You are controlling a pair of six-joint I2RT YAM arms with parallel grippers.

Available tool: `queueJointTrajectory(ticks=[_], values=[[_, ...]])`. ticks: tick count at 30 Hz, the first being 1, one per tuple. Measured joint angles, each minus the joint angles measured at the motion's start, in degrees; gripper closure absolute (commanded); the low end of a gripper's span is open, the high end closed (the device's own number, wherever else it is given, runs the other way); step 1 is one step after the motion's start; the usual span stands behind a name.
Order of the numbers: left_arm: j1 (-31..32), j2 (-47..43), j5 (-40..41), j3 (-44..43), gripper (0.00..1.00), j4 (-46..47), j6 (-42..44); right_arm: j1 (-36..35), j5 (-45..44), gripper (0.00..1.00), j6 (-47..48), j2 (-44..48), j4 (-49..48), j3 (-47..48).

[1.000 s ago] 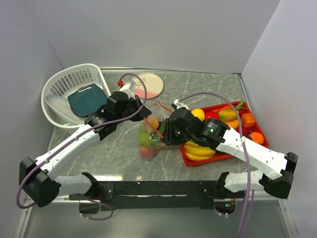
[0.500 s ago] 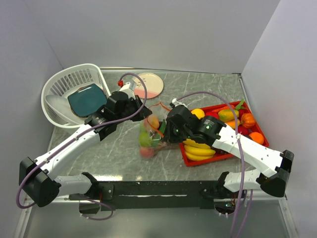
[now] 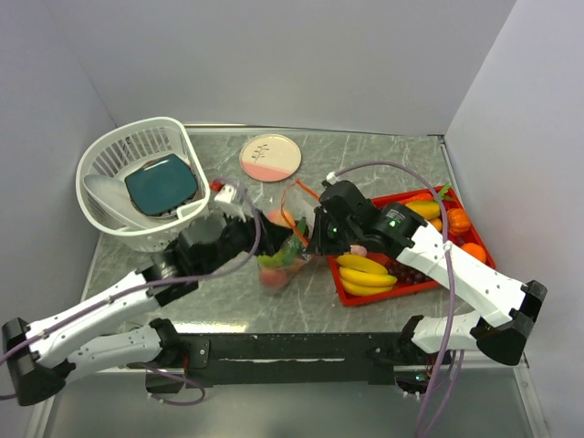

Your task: Place the food in the zip-top bag and seal the zipper

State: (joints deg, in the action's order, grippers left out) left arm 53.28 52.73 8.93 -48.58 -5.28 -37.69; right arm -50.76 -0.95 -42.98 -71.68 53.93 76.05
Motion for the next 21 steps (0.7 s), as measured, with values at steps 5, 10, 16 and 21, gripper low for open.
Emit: queueJointTrajectory(ticks=[5,10,16,21], values=[[12.15,-5.75,10.47,8.22,0.49,8.39,6.64,0.35,0.98,1.00,-0.72,-1.46,2.12,4.76],[21.84,-2.56,21.92,11.19,0.51,12.52,12.90,1.07,3.28,1.00,-1.60,-3.19,3.58,6.01],[27.39,1.40,32.46,11.72,0.49,17.38,17.42,1.31,5.40,1.00,-2.32,-4.66,5.18,7.17],[28.89,4.24,37.57,11.74,0.46,20.55,19.04,1.44,6.21,1.00,-3.32,-4.66,5.46,7.76]])
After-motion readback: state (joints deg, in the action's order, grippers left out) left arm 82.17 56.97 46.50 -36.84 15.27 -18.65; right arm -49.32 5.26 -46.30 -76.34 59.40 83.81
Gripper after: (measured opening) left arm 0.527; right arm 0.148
